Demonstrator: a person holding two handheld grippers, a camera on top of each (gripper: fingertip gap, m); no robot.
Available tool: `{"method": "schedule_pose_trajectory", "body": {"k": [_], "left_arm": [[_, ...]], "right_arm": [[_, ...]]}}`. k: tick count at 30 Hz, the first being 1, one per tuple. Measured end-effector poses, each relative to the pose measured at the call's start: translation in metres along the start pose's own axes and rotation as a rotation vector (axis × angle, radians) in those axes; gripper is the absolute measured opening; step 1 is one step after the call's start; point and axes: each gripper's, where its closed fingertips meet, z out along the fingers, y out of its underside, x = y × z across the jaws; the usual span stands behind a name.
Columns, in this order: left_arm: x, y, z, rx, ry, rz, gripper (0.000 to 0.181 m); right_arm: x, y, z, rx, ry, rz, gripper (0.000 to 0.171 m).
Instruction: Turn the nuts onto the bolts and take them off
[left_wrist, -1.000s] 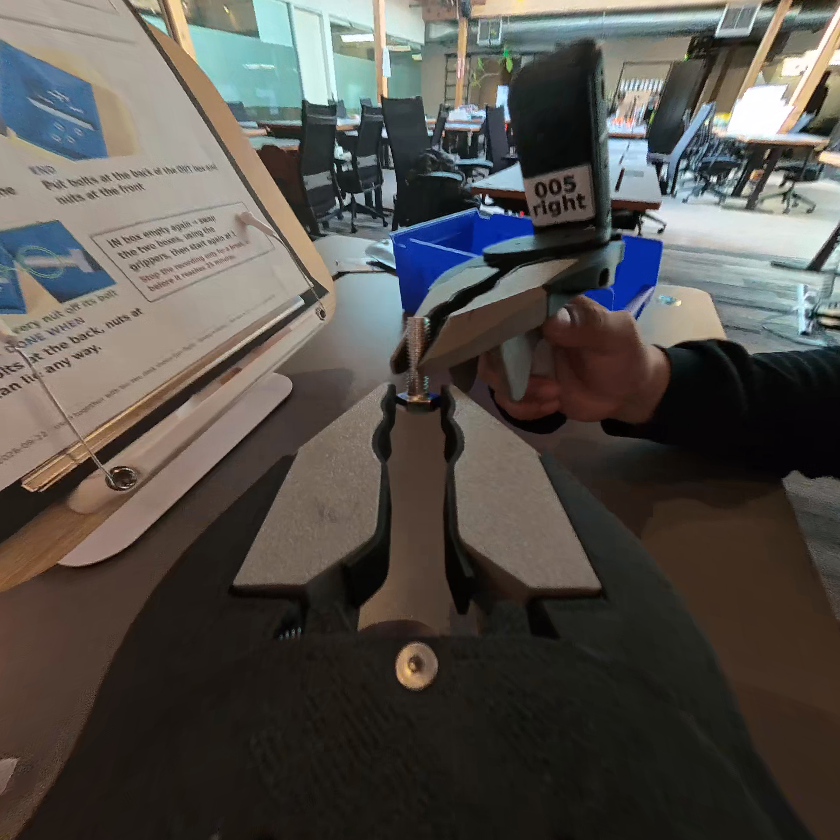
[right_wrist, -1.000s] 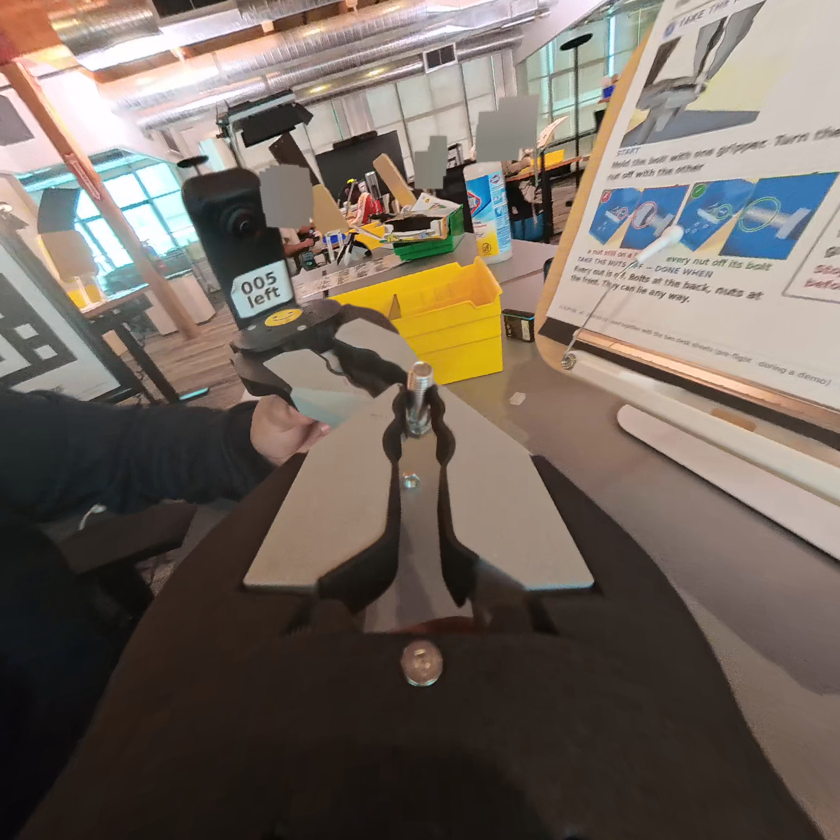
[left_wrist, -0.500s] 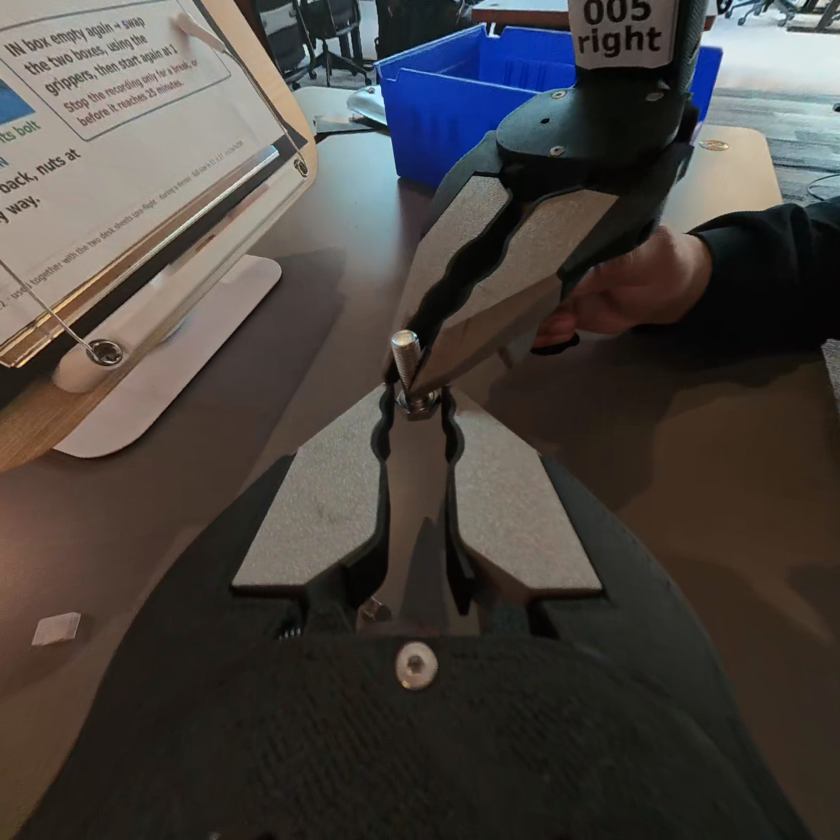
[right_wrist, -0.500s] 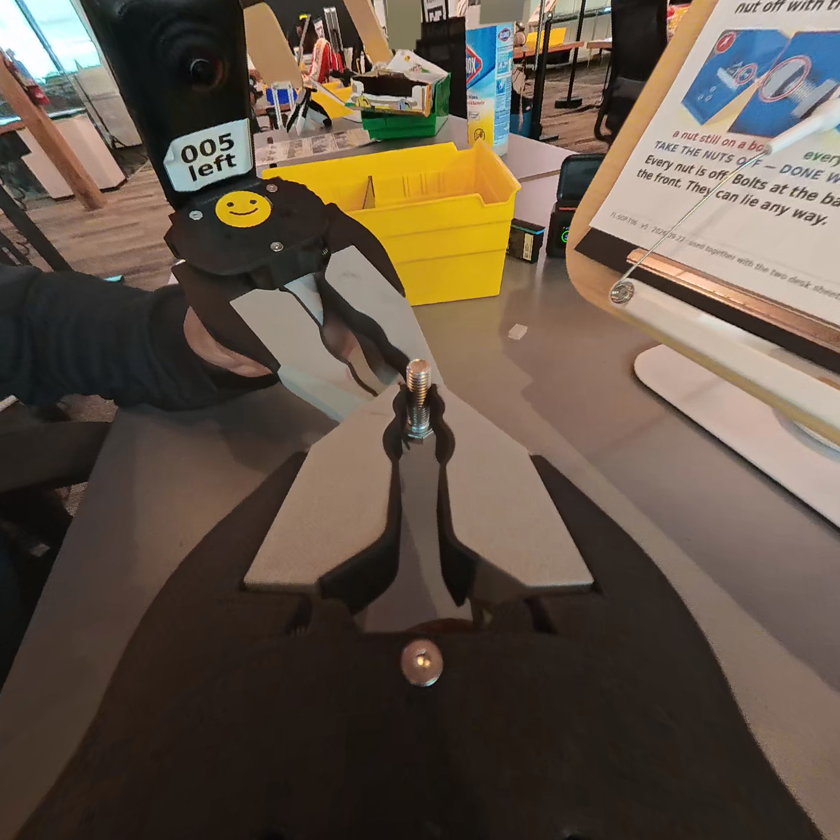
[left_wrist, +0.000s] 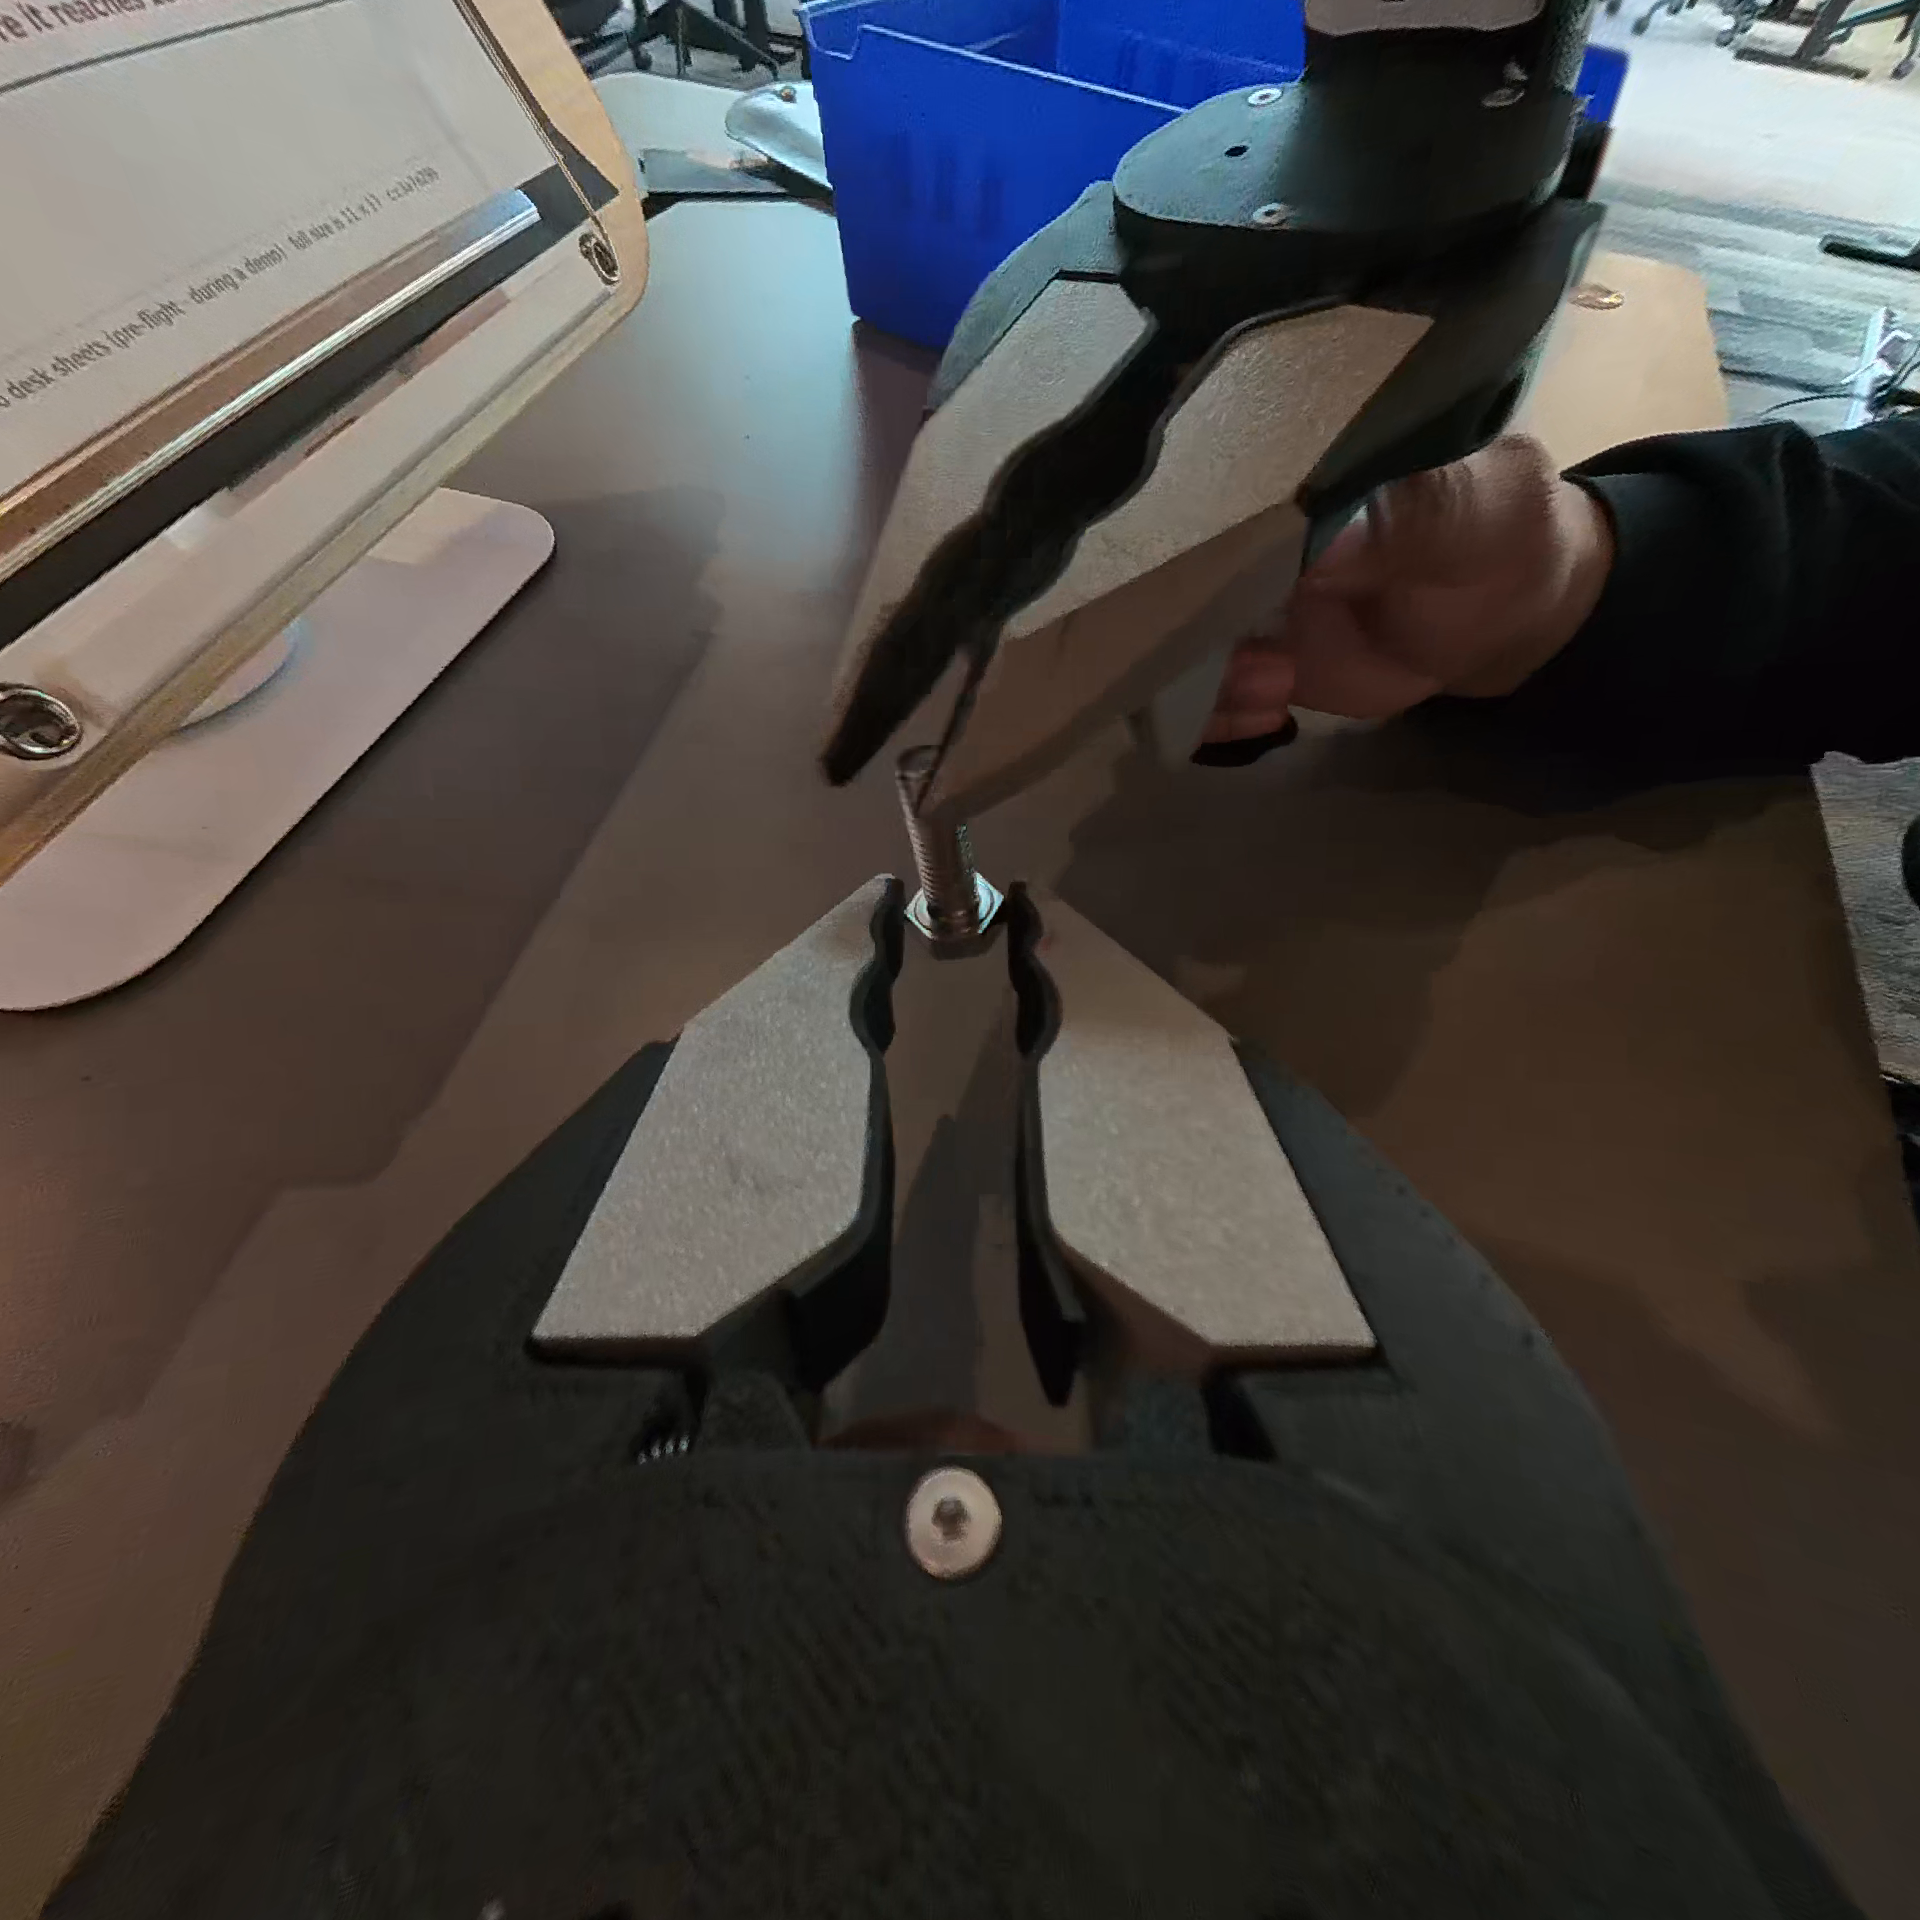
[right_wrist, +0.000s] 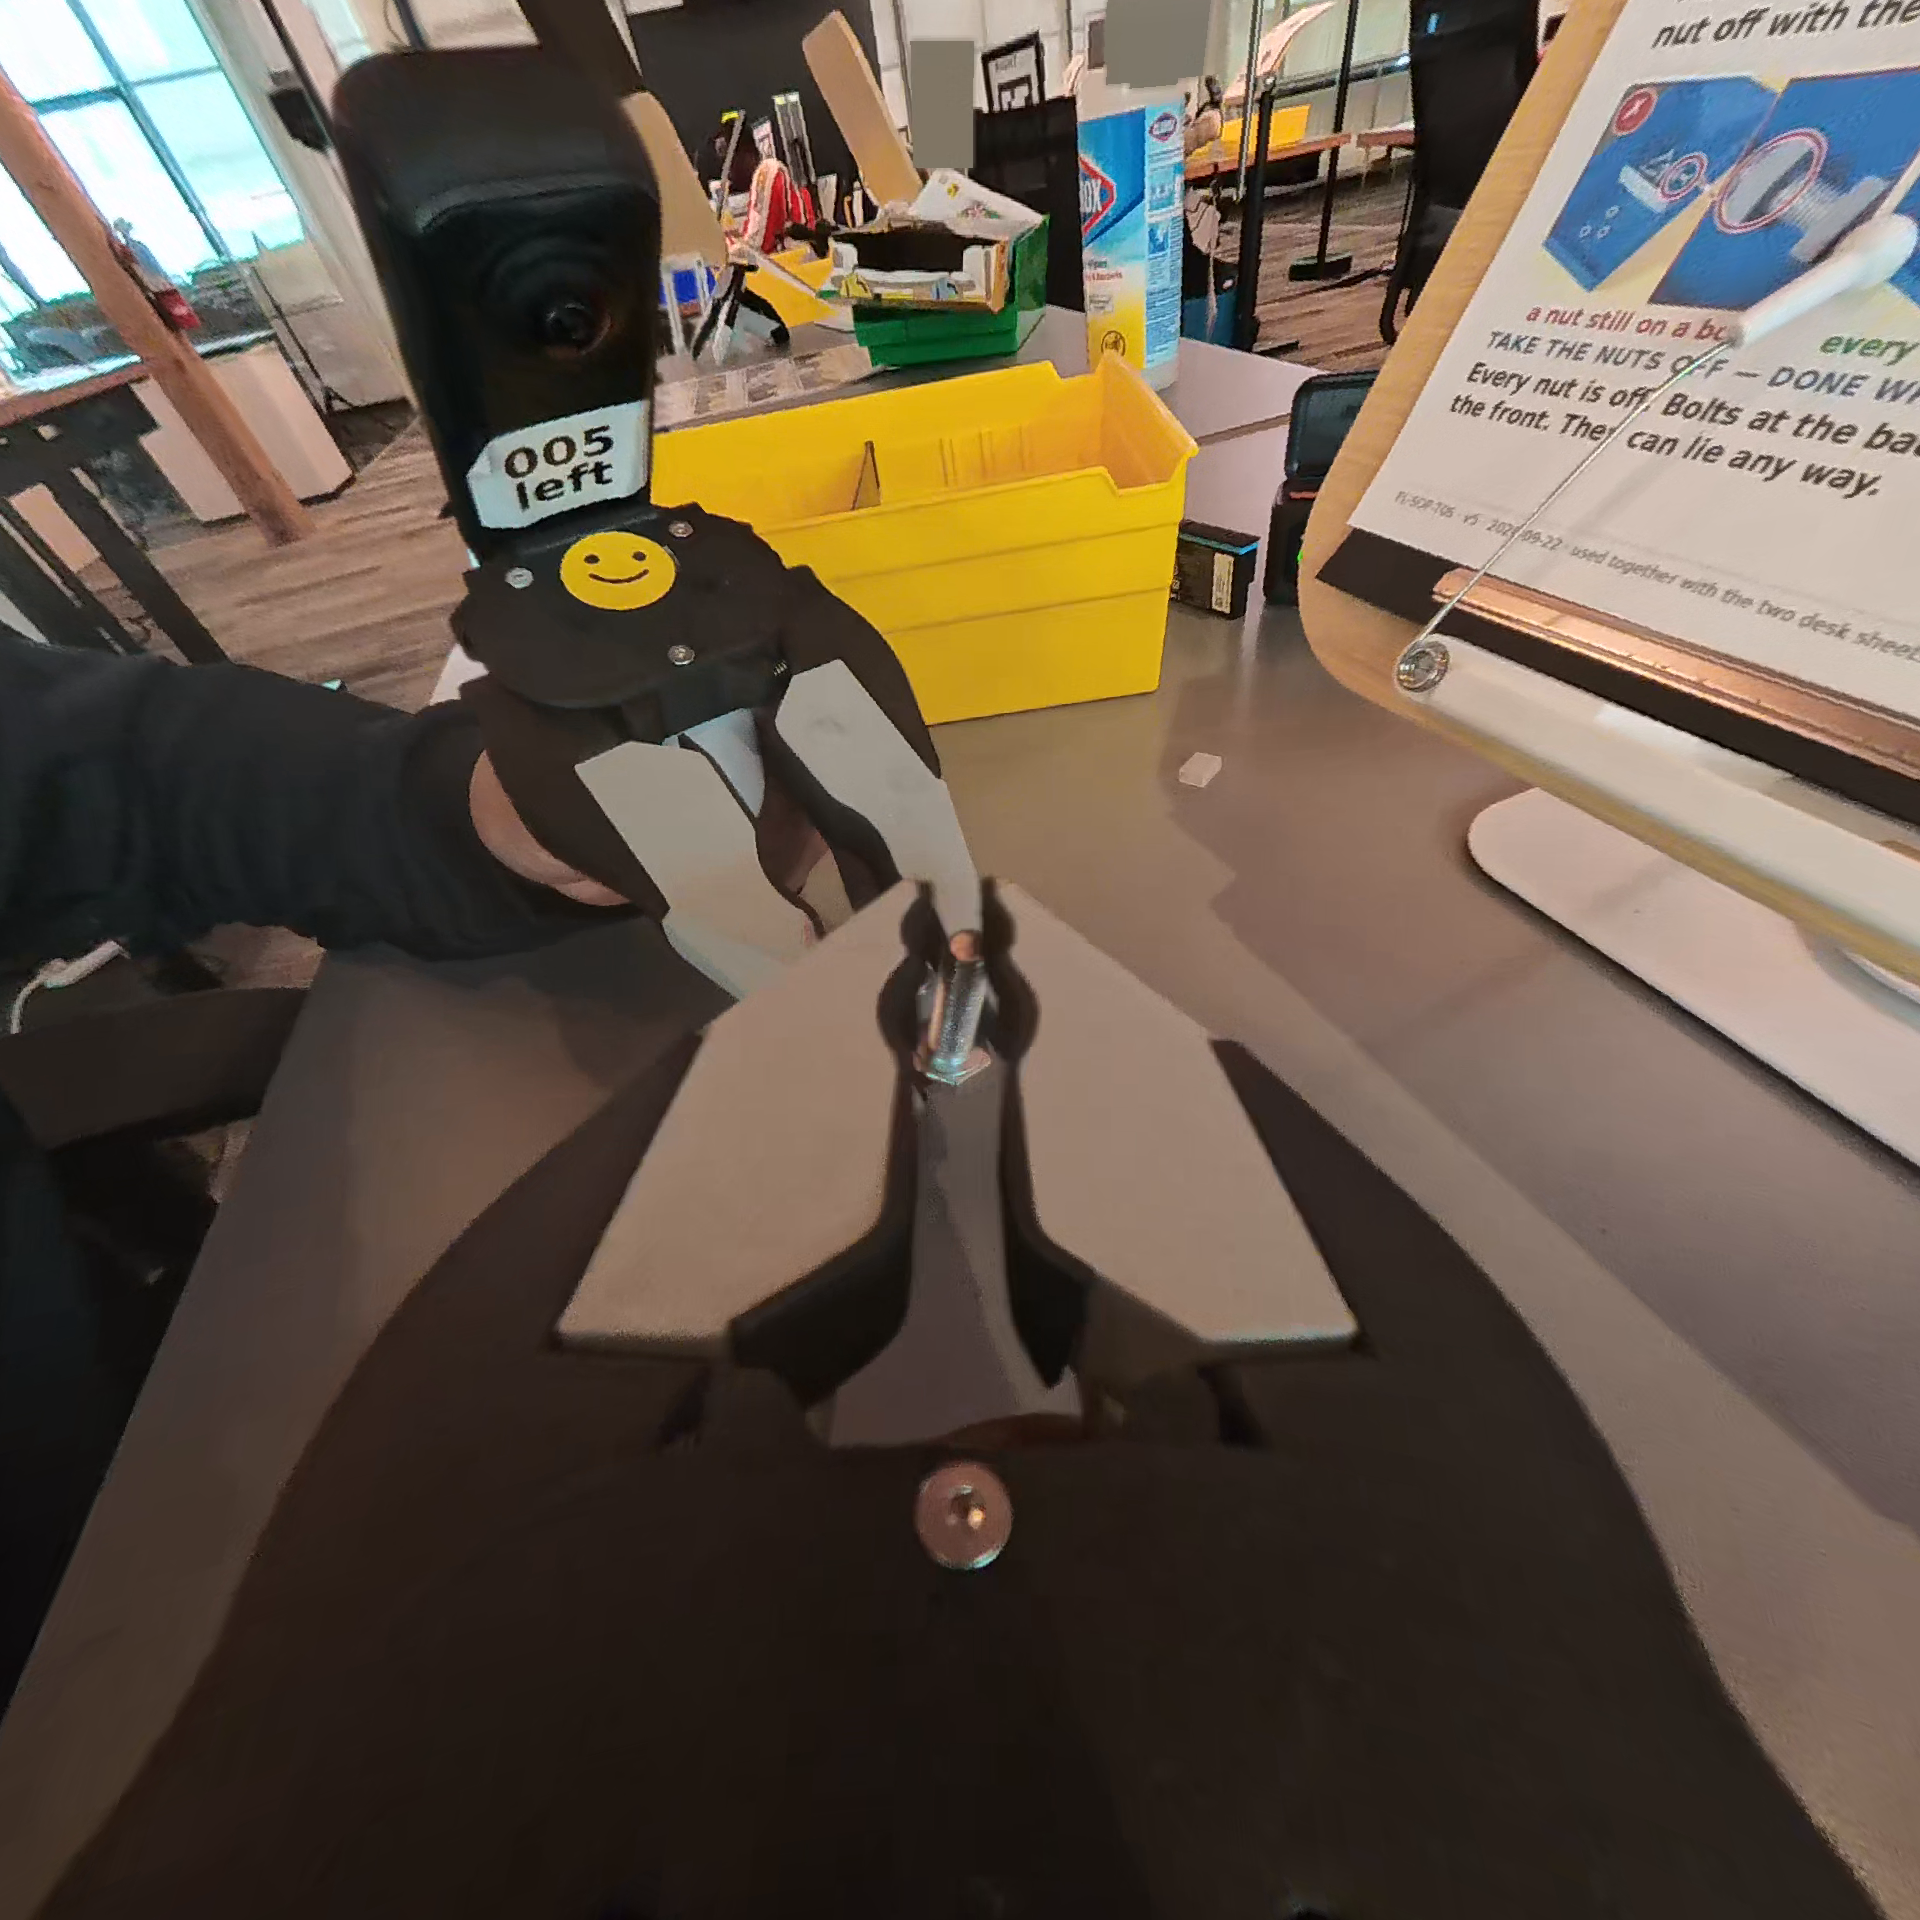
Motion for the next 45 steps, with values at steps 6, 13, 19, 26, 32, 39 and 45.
{"method": "schedule_pose_trajectory", "body": {"k": [6, 13, 19, 26, 32, 39, 45], "left_arm": [[-0.003, 0.002, 0.0, -0.008, -0.016, -0.008, 0.017], [-0.005, 0.004, 0.002, -0.016, -0.034, -0.006, 0.017], [-0.007, 0.002, 0.0, 0.0, -0.029, -0.022, 0.017], [-0.01, 0.004, 0.002, 0.004, -0.05, -0.013, 0.017], [-0.022, 0.01, 0.001, 0.023, -0.099, -0.012, 0.004], [-0.035, 0.012, -0.007, 0.036, -0.135, -0.027, 0.0], [-0.04, 0.018, -0.013, 0.02, -0.144, -0.072, 0.0]], "right_arm": [[-0.003, -0.005, -0.003, 0.034, -0.048, 0.05, 0.02], [-0.001, 0.005, 0.002, -0.016, -0.048, 0.057, 0.011], [0.005, 0.006, -0.001, -0.014, -0.034, 0.066, 0.02], [0.015, 0.006, -0.004, -0.016, 0.02, 0.037, 0.023], [0.016, 0.025, 0.008, -0.083, 0.001, 0.053, 0.016], [0.032, 0.034, 0.009, -0.132, 0.039, 0.057, 0.025], [0.051, 0.043, 0.007, -0.197, 0.097, 0.096, 0.029]]}}
